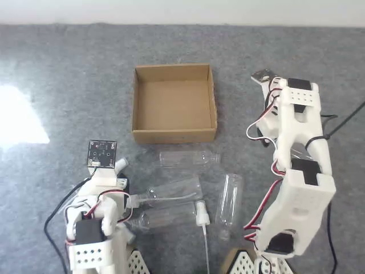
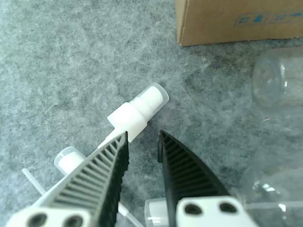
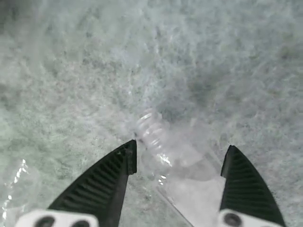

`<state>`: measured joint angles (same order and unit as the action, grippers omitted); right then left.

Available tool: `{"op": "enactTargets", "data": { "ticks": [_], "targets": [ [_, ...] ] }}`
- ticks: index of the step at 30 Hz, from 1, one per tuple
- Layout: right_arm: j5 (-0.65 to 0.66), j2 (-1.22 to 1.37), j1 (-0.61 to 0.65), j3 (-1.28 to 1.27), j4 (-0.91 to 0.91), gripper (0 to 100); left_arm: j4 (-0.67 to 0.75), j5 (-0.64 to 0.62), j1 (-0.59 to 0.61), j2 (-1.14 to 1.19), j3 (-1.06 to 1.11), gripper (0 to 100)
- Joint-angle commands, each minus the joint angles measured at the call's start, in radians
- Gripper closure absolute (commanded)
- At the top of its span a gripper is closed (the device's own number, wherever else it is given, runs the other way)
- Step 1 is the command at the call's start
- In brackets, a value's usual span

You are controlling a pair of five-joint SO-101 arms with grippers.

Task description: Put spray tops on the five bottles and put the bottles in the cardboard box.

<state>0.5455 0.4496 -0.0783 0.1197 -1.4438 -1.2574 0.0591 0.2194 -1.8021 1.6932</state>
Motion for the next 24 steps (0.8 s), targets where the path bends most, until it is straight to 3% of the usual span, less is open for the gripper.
{"op": "enactTargets", "data": {
  "ticks": [1, 9, 15, 24],
  "targets": [
    [0.038, -0.015, 0.004, 0.060, -0.024, 73.4, -0.005, -0.012, -0.003, -0.017, -0.008, 90],
    [0.124, -0.015, 0.001, 0.060, -0.068, 73.0, -0.005, -0.012, -0.003, -0.017, -0.008, 90],
    [0.144, -0.013, -0.013, 0.058, -0.067, 62.3, -0.005, -0.012, -0.003, -0.017, -0.008, 90],
    [0.292, -0.013, -0.016, 0.023, -0.059, 62.2, -0.005, -0.012, -0.003, -0.017, -0.008, 90]
  ]
}}
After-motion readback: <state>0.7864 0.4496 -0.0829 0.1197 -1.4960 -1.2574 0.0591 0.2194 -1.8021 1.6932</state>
